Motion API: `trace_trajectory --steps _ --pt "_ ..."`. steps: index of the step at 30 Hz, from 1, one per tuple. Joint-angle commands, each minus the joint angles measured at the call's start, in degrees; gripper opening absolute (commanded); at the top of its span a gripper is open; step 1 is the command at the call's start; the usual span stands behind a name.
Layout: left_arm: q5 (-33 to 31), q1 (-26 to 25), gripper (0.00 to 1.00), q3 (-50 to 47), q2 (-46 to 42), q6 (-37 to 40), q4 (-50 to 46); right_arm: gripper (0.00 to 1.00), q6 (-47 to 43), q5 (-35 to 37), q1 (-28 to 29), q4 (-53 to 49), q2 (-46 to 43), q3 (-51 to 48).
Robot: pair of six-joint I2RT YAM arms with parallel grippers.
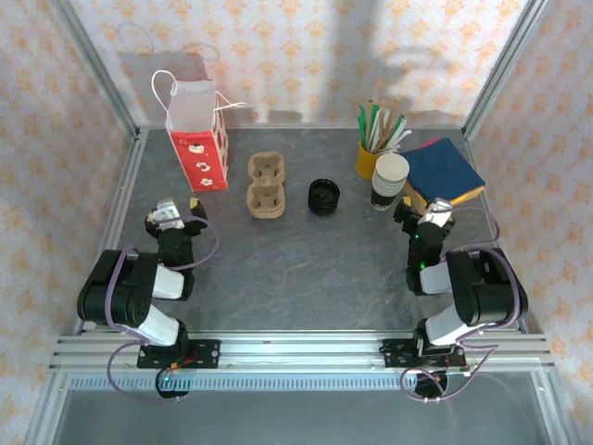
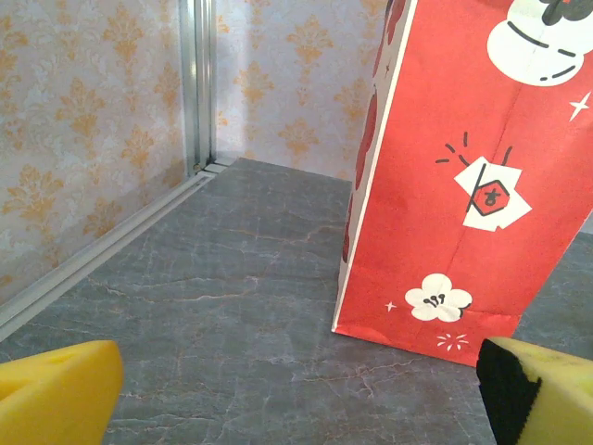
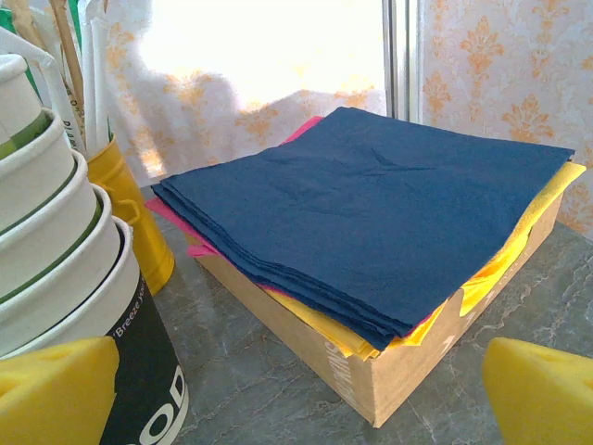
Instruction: Pack the takeout coffee
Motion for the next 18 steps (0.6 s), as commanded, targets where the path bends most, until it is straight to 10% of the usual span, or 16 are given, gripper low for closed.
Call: trace_trajectory --steps 1,18 --pt "1.01 -0.45 0.99 0.88 0.33 0.9 0.2 1.0 -0.76 0.08 -0.01 1.73 0.23 -0.15" --pt "0.88 -0.54 0.99 0.88 0.39 0.95 0.27 1.0 -0.78 0.03 -0.01 2.11 0.01 -0.46"
